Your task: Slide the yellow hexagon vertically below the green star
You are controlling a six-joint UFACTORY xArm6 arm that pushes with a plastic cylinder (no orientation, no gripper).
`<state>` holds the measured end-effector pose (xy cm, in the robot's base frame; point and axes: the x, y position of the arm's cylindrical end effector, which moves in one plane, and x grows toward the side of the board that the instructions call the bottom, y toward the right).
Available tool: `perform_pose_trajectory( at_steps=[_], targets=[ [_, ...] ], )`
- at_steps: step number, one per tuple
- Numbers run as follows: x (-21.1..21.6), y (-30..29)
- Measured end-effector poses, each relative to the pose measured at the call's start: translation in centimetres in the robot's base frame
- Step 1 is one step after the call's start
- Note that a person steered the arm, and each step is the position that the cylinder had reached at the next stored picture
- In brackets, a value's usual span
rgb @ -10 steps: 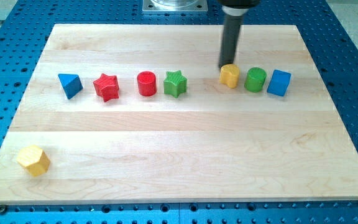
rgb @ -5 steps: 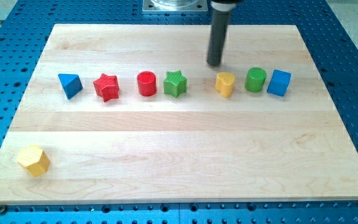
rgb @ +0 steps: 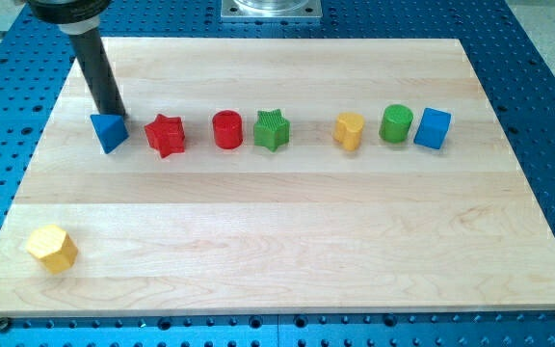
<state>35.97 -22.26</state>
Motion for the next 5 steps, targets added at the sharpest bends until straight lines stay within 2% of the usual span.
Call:
perform_pose_trajectory(
  at_steps=[1,2,3,5],
  targets=[
    [2.3,-6.0],
    [10.4,-7.5],
    [19.6,-3.8],
    [22.6,-1.7]
  ],
)
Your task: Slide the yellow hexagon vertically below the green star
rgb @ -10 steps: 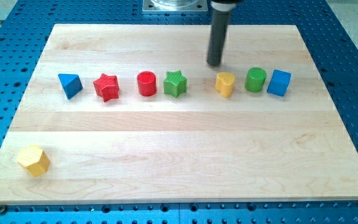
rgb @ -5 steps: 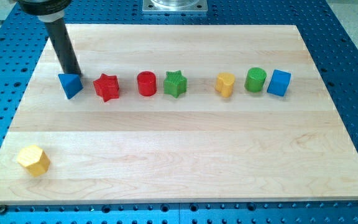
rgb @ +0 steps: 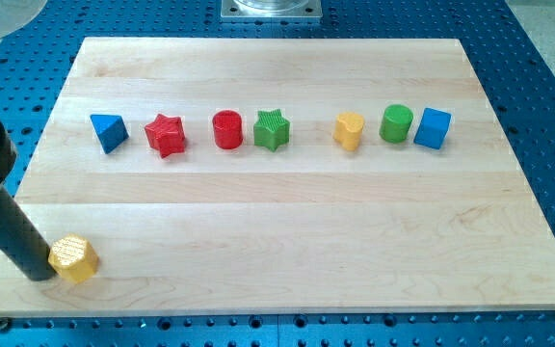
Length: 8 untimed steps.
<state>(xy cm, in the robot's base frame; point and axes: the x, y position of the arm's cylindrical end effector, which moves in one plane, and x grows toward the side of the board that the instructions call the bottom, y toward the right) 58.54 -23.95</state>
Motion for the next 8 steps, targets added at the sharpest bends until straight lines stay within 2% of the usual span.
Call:
perform_pose_trajectory(
  at_steps=[1,2,4,6,8],
  targets=[
    [3.2,1.6],
    [2.6,3.1],
    [2.3,-1.4],
    [0.2,3.1],
    [-1.5,5.4]
  ],
)
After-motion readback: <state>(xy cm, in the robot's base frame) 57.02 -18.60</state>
